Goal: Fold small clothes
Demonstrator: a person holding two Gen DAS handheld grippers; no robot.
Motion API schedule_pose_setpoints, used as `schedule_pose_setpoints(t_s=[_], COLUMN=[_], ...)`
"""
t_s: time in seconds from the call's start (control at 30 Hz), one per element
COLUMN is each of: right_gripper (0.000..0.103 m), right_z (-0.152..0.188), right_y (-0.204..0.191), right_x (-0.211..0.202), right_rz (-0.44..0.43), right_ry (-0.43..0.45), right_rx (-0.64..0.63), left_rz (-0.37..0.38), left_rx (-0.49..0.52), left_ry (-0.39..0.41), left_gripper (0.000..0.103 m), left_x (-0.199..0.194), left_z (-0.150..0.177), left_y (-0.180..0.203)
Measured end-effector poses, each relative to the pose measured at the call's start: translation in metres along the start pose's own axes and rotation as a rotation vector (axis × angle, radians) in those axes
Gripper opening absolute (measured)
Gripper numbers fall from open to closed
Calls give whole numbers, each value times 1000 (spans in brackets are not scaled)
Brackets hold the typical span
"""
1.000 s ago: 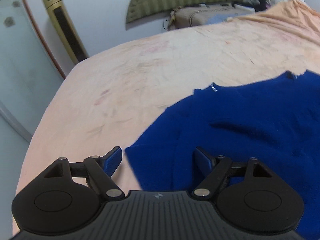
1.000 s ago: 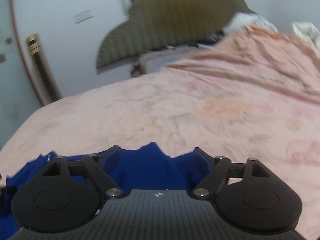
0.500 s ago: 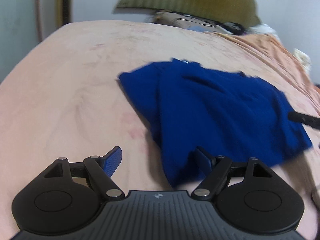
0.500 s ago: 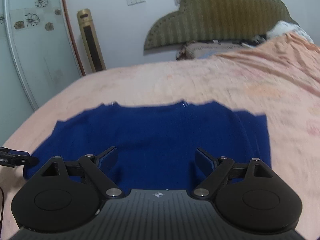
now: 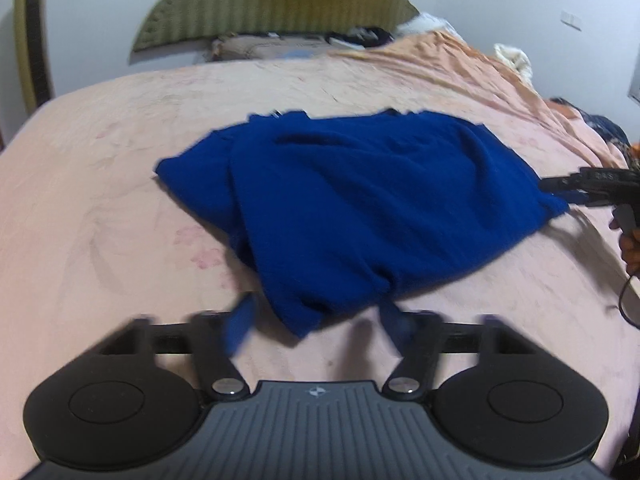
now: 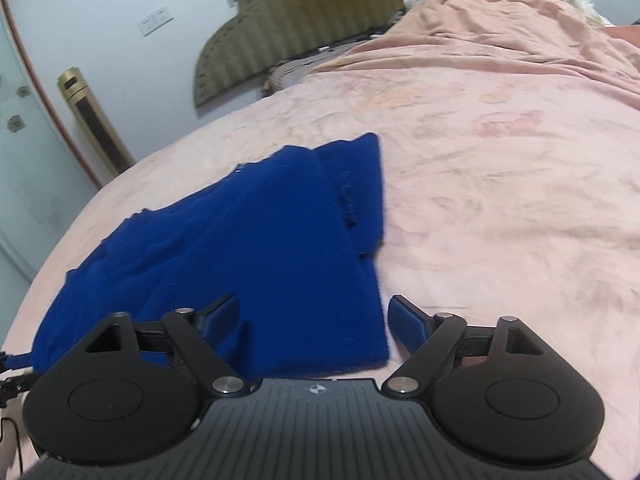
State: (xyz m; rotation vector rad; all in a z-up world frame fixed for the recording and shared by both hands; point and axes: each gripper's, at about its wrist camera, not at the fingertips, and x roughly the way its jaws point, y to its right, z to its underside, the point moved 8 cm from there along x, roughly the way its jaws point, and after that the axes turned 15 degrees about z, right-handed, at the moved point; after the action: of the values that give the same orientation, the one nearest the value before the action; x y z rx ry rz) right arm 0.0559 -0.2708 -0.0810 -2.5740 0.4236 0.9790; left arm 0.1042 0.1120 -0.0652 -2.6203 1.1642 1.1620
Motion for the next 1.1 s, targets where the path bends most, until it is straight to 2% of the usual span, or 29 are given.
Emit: schedule_pose_setpoints(t_s=[0.07,0.1,0.13,0.17,0.2,0.33,0.43,0.5,0.57,0.63,0.67,0.73,0.83,0.87,0.93,1.0,1.1], right_gripper=[61,42,15,15,14,13,12,12,13,27,29,34,43,44,44,46,48], right_z=[1,1,2,1,1,-9,-14,-12,-4,-6,-10,-24,-33,-33,-25,-14,2], right_y=[-2,-3,-5,-7,-7,-13,-16,-15,-17,-15,-16,-23,-48,-61,-88,-109,-128], right_x=[4,4,4,3,1,-16,-21,-17,-7,-9,-12,-22,-28,-28,-25,-20,-10], right_rz=[20,40,50,39,34,100,163,186,185,214,216,210,137,101,34,-13,-50], right_ry=[-6,4,4,3,11,112,144,130,64,77,96,160,201,201,189,167,116], right_rx=[-22,-49,-73,-75,-83,-202,-291,-320,-353,-332,-314,-274,-285,-303,-348,-387,-423], left_rz=[-12,-21,-34,-55,-79,-151,-184,-196,-212,-247,-266,-251,-206,-200,-221,-272,-366], left_rx=[19,33,36,32,26,43,60,78,91,91,93,91,69,64,53,40,-3], left_ry=[-14,-19,-28,-32,-31,-30,-64,-110,-117,-82,-52,2,55,58,42,32,6], left_gripper=[43,32,27,14,7,5,2,1,2,2,3,4,9,14,34,72,74], left_x=[3,4,4,3,1,-15,-25,-28,-32,-41,-45,-48,-33,-23,0,19,37], left_z=[2,3,3,4,3,3,9,20,25,18,11,-7,-31,-36,-42,-41,-28], left_y=[1,0,-1,-3,-6,-11,-17,-17,-15,-13,-10,-2,11,15,18,16,9])
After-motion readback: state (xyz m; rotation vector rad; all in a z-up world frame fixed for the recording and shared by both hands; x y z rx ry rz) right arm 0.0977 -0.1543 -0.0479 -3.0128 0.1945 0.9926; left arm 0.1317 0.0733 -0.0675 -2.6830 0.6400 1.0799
